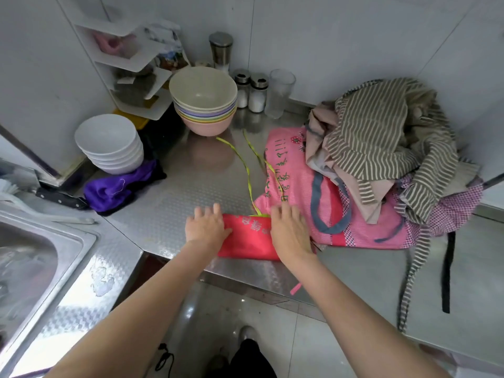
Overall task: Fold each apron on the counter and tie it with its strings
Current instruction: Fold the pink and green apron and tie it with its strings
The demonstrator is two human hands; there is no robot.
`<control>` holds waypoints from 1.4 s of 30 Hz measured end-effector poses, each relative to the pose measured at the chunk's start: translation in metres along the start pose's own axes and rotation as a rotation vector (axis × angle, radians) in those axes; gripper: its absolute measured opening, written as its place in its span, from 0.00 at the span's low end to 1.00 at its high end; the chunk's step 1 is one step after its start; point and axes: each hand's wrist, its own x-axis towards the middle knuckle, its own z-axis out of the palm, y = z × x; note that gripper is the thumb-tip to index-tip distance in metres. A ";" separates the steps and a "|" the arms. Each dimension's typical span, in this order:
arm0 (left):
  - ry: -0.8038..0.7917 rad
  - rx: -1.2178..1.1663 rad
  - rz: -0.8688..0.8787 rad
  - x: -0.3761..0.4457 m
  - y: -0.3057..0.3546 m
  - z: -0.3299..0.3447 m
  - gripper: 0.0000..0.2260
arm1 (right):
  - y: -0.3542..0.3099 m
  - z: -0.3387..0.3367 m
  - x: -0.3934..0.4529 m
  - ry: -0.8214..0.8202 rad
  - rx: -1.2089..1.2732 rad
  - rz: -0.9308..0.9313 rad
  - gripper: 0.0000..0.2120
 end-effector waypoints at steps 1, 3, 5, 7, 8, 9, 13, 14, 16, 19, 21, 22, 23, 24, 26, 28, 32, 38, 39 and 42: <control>0.065 0.071 0.080 0.003 0.000 -0.003 0.23 | -0.001 0.005 0.000 0.017 -0.018 -0.043 0.18; 0.084 0.102 0.312 0.011 0.006 -0.004 0.24 | -0.007 -0.003 0.007 0.002 -0.035 -0.079 0.11; -0.079 0.053 0.468 0.014 0.015 0.000 0.28 | -0.012 -0.006 0.014 -0.041 -0.047 -0.118 0.08; -0.190 0.018 0.464 0.016 0.021 0.003 0.32 | -0.017 -0.004 0.021 -0.202 0.017 -0.161 0.16; -0.193 0.018 0.455 0.018 0.022 0.004 0.32 | -0.017 -0.003 0.024 -0.274 0.035 -0.165 0.17; -0.180 0.027 0.462 0.019 0.023 0.004 0.32 | -0.019 -0.005 0.027 -0.318 0.074 -0.135 0.18; -0.205 -0.010 0.421 0.026 0.031 -0.005 0.25 | -0.023 -0.005 0.045 -0.399 0.344 0.003 0.12; -0.242 -0.025 0.392 0.027 0.034 -0.006 0.24 | -0.025 -0.004 0.049 -0.408 0.415 0.047 0.11; -0.277 -0.009 0.375 0.028 0.036 -0.006 0.22 | -0.028 -0.006 0.052 -0.455 0.507 0.148 0.10; -0.278 0.056 0.391 0.029 0.033 -0.003 0.20 | -0.030 0.000 0.049 -0.513 0.491 0.202 0.06; -0.248 0.092 0.405 0.024 0.030 -0.006 0.20 | -0.028 0.004 0.045 -0.531 0.455 0.225 0.04; -0.233 0.102 0.400 0.020 0.027 -0.005 0.20 | -0.028 0.007 0.042 -0.528 0.440 0.229 0.04; -0.221 0.097 0.397 0.015 0.025 -0.005 0.21 | -0.027 0.010 0.040 -0.527 0.418 0.229 0.11; -0.218 0.088 0.393 0.011 0.024 -0.004 0.21 | -0.027 0.013 0.039 -0.526 0.397 0.207 0.15; -0.201 0.102 0.410 0.002 0.022 -0.001 0.22 | -0.028 0.011 0.038 -0.507 0.405 0.152 0.15; -0.168 0.147 0.445 0.000 0.021 0.000 0.23 | -0.029 0.004 0.042 -0.505 0.498 0.126 0.13; -0.155 0.113 0.508 0.001 0.019 -0.015 0.22 | -0.030 -0.028 0.064 -0.517 0.658 0.143 0.18; -0.157 0.125 0.516 -0.003 0.032 -0.034 0.18 | -0.051 -0.123 0.080 -0.459 1.114 0.050 0.22; -0.156 0.097 0.483 -0.003 0.034 -0.040 0.18 | -0.054 -0.141 0.077 -0.403 1.161 -0.002 0.22; -0.131 -0.059 0.328 0.003 0.029 -0.056 0.17 | -0.054 -0.174 0.060 -0.312 1.302 -0.099 0.19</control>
